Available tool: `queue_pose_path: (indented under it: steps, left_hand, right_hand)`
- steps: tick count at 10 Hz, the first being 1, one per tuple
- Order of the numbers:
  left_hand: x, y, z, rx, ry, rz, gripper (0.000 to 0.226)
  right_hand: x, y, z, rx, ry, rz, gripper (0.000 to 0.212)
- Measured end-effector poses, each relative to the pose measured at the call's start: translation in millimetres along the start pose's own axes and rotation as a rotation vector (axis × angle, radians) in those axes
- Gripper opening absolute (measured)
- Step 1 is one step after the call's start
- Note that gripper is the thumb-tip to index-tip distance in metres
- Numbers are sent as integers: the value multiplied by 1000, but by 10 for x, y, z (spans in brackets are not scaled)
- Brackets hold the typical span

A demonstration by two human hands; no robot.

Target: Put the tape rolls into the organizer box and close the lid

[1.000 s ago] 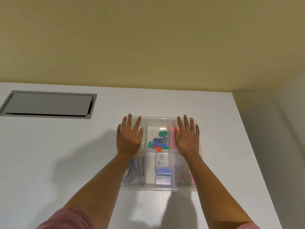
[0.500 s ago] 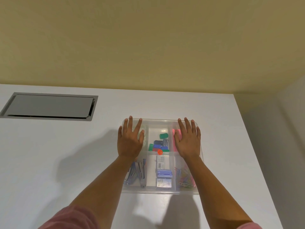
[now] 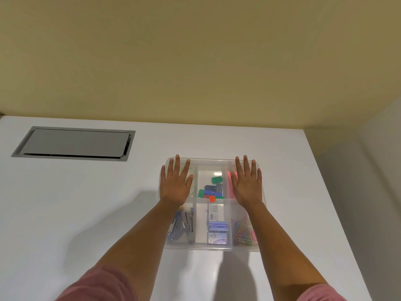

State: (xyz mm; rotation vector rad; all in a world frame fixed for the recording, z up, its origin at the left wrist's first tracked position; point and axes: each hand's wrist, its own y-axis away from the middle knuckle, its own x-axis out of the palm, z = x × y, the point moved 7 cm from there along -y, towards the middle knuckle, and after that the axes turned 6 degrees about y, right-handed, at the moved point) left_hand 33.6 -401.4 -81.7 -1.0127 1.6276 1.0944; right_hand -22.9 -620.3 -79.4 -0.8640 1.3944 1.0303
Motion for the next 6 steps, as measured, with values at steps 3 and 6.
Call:
queue_pose_path:
  steps: [3, 6]
  left_hand:
    - [-401, 149, -35, 12, -37, -16, 56]
    - [-1486, 288, -300, 108, 15, -283, 55]
  right_hand:
    - [-483, 85, 121, -35, -40, -43, 57]
    - [-1690, 152, 227, -80, -24, -309, 56]
